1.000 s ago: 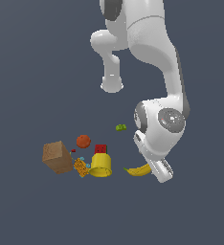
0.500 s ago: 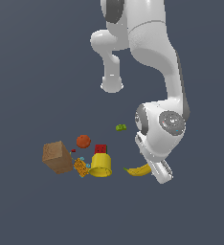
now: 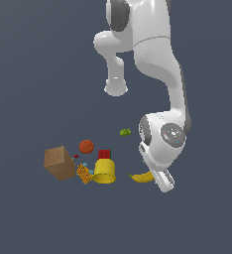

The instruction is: Pick up a designated object from a clutter of objects.

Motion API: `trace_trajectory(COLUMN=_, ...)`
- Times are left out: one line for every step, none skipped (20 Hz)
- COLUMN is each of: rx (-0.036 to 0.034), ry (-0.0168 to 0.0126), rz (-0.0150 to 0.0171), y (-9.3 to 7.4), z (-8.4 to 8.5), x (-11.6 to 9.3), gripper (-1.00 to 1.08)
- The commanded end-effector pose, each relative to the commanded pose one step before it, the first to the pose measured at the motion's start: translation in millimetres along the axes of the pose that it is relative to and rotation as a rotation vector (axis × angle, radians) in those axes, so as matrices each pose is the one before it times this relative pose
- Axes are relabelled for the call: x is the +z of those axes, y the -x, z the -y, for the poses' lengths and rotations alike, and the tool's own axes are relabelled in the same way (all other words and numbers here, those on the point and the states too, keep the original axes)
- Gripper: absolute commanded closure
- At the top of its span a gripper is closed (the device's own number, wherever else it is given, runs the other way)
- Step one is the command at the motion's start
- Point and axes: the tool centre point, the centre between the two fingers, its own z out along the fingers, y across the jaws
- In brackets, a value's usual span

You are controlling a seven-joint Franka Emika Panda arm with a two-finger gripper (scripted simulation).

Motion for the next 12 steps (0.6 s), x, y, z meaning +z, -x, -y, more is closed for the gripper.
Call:
trace_trajectory(rx=0.00095, ry=-0.00058, rz=-0.00010, y=-0.06, z=-0.06, x=9.99, gripper=-0.92)
trace_trajectory(rx=0.00000, ry=0.00000, rz=0.00000, y=0.11, z=0.16, x=2.34, gripper=-0.92)
trace_trajectory(rx=0.00000, ry=0.00000, rz=0.00000, y=0.05, z=0.26, x=1.55, gripper=-0.92)
trace_trajectory(rx=0.00000, ry=0.00000, rz=0.00000, y=0.00, z=0.36, x=0.78, gripper=-0.92)
trace_trajectory(rx=0.00000, ry=0.00000, rz=0.00000, y=-0.04, z=0.39, x=0.10, gripper=-0.92)
trace_trajectory(rx=0.00000, ry=0.00000, rz=0.00000, y=-0.02, z=0.16, x=-0.09, gripper=-0.92)
trace_trajectory(rx=0.00000, ry=0.00000, rz=0.00000, y=0.00, z=0.00, x=0.00, gripper=1.08)
trace_trajectory(rx=0.00000, ry=0.00000, rz=0.00000, y=0.00, z=0.00, x=0.00, gripper=1.08)
trace_trajectory(rx=0.00000, ry=0.00000, rz=0.00000, y=0.00, z=0.00, x=0.00, gripper=1.08)
trace_trajectory(rx=0.00000, ry=0.00000, rz=0.00000, y=0.00, z=0.00, x=0.00, gripper=1.08)
trace_trajectory(rx=0.00000, ry=0.00000, rz=0.00000, y=0.00, z=0.00, x=0.00, gripper=1.08)
trace_trajectory(rx=0.00000, ry=0.00000, rz=0.00000, y=0.00, z=0.00, x=0.00, gripper=1.08)
